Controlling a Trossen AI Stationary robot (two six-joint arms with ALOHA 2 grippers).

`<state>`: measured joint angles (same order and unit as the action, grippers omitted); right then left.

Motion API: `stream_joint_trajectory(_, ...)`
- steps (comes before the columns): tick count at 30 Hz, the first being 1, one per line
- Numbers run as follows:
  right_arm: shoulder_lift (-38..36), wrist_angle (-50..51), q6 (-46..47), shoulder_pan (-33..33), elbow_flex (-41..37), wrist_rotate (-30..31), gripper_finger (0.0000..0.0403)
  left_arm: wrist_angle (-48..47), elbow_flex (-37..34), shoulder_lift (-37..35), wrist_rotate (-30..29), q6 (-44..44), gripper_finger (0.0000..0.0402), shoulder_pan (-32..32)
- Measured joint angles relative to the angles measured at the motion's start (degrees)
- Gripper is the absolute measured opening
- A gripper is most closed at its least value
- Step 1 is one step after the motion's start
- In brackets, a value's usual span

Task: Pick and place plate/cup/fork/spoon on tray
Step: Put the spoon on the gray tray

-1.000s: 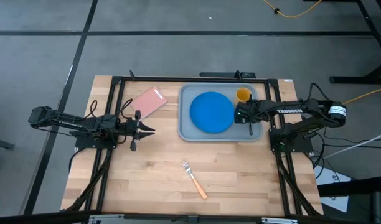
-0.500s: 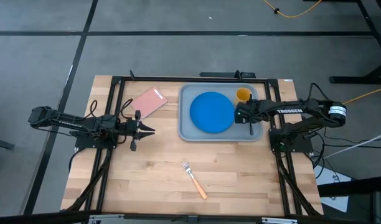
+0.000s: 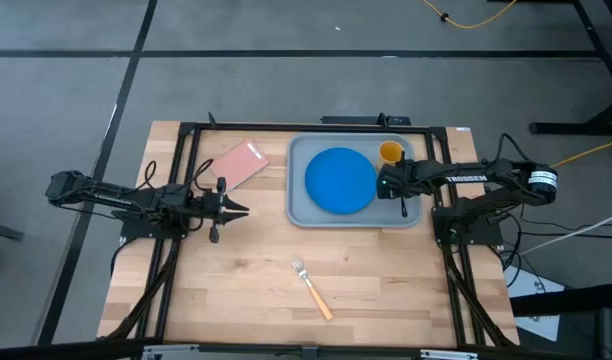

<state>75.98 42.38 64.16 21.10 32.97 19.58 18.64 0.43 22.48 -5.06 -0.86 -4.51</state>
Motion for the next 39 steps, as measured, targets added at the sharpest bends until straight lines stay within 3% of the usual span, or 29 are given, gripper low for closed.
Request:
stream_joint_trajectory(13,-7.5,-7.3,-10.7,-3.6,4.4,4.8,0.0094,0.0,0.0,0.0,0.0,0.0,0.0049,0.0)
stream_joint_trajectory(27,-2.6,-14.9,-16.7,4.0,4.3,4.9,0.0094,0.0,0.0,0.0,0.0,0.0,0.0049,0.0)
stream_joint_trajectory(39,-2.6,-16.7,-19.6,8.4,4.3,9.0,0.0094,0.0,0.0,0.0,0.0,0.0,0.0049,0.0)
